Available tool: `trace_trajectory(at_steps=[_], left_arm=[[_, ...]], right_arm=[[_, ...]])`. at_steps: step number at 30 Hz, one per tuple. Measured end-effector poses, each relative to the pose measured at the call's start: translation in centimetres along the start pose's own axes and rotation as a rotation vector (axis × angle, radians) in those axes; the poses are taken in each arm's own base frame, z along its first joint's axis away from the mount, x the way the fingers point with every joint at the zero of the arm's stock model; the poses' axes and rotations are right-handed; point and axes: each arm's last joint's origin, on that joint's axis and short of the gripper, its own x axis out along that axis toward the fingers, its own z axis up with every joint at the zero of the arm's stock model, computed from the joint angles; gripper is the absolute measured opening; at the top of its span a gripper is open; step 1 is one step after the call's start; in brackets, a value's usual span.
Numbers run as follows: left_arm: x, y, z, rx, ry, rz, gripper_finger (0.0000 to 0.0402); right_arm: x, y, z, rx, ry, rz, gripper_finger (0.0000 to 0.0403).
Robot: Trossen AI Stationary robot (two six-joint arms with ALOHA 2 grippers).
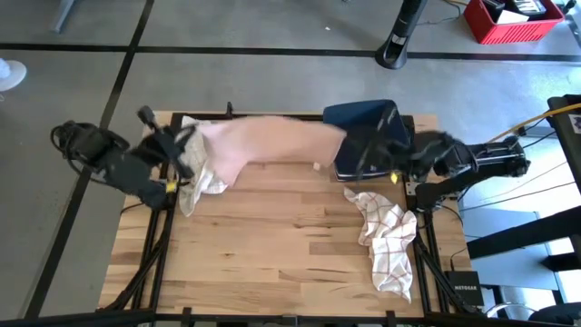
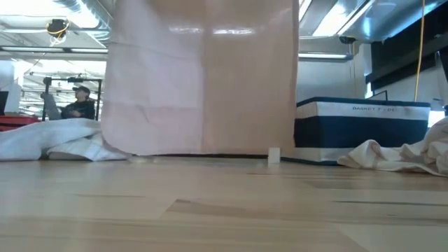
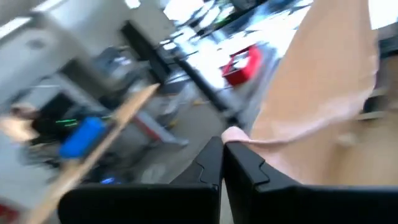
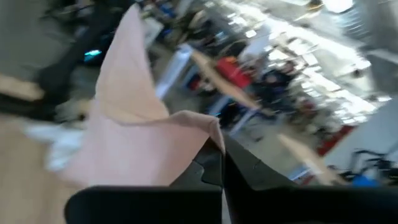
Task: Fold towel
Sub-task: Fold the pink towel
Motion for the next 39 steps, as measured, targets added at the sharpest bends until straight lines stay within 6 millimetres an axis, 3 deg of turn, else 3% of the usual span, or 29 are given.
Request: trace_trajectory(at_steps=[6,14,25,31,39], left_arm=[[-1.0,-5.6,-0.4,-0.059,0.121,-0.325,0.0000],[-2.8,-15.2,-2.8,-0.035,0.414,-0.501,0.0000],[-9.4,-26.2,-6.9,-0.100,0.610,-0.854,0.0000],[-11.2,-28.5,-8.8,-0.087,0.744,-0.888,0.0000],[-12.4,-27.3,-7.7,-0.264,0.835,-0.991,0.0000]], right_arm=[[-2.1,4.2,-1.0,0.139,0.147,0.241,0.0001],[-3.8,12.0,-3.3,0.256,0.312,0.513,0.0001],[-6.5,22.7,-4.9,0.283,0.450,0.700,0.0001],[-6.1,26.7,-6.8,0.310,0.599,0.806,0.0001],[-7.4,27.3,-6.3,0.464,0.698,0.922,0.0001]])
